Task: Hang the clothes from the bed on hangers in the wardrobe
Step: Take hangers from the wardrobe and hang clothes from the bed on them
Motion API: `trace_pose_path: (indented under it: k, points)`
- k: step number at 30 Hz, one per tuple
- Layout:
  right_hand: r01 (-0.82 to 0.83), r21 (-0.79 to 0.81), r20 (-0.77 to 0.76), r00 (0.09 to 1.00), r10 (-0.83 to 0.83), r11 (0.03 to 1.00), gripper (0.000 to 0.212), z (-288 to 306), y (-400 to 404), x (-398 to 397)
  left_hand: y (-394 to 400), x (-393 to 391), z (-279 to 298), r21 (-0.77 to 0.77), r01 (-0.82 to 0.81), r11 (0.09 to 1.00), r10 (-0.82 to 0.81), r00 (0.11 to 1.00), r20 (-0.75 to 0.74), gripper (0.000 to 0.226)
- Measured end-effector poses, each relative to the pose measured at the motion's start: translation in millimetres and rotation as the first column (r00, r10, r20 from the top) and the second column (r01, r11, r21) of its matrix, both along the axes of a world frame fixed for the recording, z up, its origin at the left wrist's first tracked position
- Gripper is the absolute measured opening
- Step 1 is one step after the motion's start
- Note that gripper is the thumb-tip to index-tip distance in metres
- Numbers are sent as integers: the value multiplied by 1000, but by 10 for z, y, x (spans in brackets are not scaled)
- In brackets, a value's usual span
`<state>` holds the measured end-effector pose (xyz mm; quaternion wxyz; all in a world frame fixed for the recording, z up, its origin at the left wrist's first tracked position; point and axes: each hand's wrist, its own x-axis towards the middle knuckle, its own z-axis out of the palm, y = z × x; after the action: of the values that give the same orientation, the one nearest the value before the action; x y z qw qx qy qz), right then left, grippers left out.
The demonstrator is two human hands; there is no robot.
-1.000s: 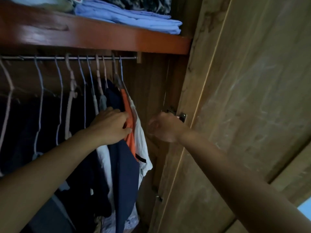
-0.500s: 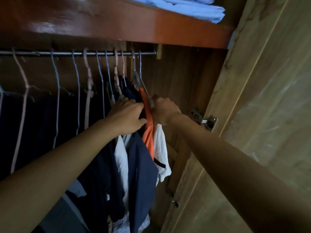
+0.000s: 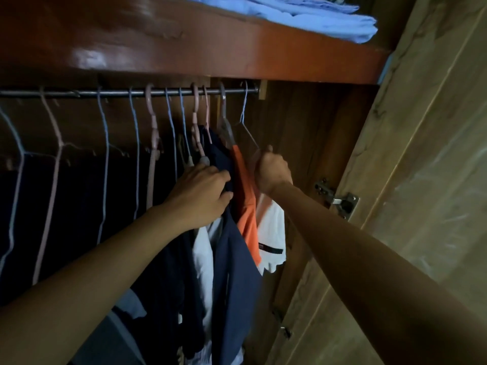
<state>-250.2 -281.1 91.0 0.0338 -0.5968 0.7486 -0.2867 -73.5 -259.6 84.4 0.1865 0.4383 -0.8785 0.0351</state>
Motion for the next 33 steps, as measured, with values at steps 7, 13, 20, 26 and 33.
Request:
trace_pose_path:
  k: [7, 13, 20, 26, 33]
  points:
    - [6, -103, -40, 999, -11, 995, 38, 175, 147, -142, 51, -38, 25, 15, -19, 1000, 20, 996, -90, 42]
    - [-57, -209, -42, 998, 50, 976, 25, -19, 435, -306, 95, -162, 11, 55, -17, 998, 23, 995, -100, 46]
    - [-96, -255, -36, 995, 89, 962, 18, -138, 967, -593, 159, -261, -35, 102, 2, 995, 13, 990, -138, 47]
    - [-89, -263, -44, 996, 80, 961, 11, -166, 1524, -737, 294, -367, -90, 132, 36, 991, -7, 977, -213, 61]
    - [-102, -213, -5, 995, 104, 972, 22, -87, 2327, -1035, 520, -542, -138, 142, 99, 985, -55, 955, -290, 62]
